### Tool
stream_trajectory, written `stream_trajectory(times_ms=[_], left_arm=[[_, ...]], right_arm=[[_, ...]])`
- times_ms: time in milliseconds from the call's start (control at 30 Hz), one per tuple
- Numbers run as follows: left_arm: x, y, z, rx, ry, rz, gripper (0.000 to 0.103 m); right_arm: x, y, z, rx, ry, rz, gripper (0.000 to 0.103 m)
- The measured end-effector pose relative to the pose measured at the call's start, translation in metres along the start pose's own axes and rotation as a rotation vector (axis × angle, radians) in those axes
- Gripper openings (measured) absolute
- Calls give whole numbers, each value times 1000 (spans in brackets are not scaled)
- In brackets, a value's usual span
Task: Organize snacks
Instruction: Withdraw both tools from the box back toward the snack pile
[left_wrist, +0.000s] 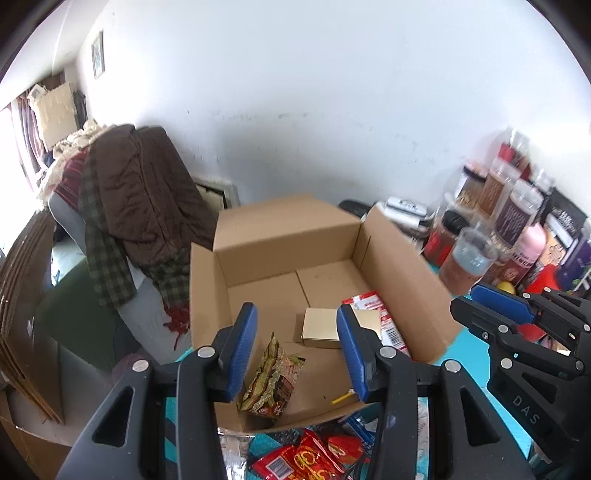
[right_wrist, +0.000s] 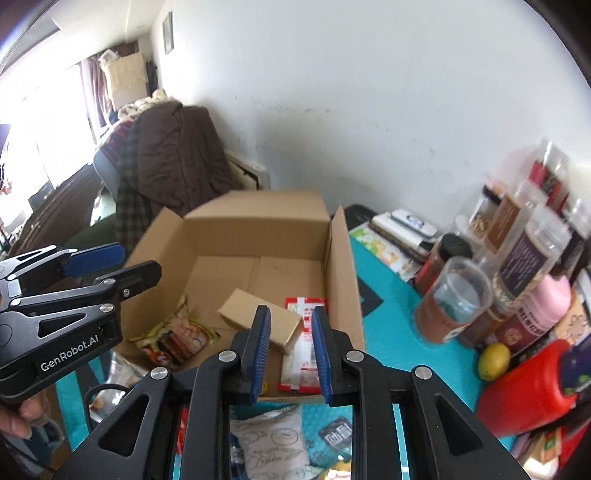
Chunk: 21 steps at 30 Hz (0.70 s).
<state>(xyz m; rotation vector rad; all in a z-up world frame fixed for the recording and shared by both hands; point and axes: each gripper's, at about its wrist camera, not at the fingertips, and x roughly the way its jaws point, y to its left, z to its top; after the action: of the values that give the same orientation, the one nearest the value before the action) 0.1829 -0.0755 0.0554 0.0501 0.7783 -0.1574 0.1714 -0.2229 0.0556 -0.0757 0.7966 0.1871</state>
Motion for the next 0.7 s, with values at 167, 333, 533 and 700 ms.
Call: stream_trajectory(times_ms=[167, 333, 533, 700], left_arm=[[-34, -2, -3, 0, -59, -3, 44], [-62, -4, -13, 8, -99, -11, 45], [-89, -8, -31, 20, -125, -33, 45], [-106, -13, -48, 35, -134, -53, 45]], right_arm=[[-38, 4, -2, -2, -79, 3, 23], [-74, 8, -13, -9, -160, 1, 31], [-109, 13, -32, -16, -222, 0, 35], [-133, 17, -49, -11, -262, 5, 44]])
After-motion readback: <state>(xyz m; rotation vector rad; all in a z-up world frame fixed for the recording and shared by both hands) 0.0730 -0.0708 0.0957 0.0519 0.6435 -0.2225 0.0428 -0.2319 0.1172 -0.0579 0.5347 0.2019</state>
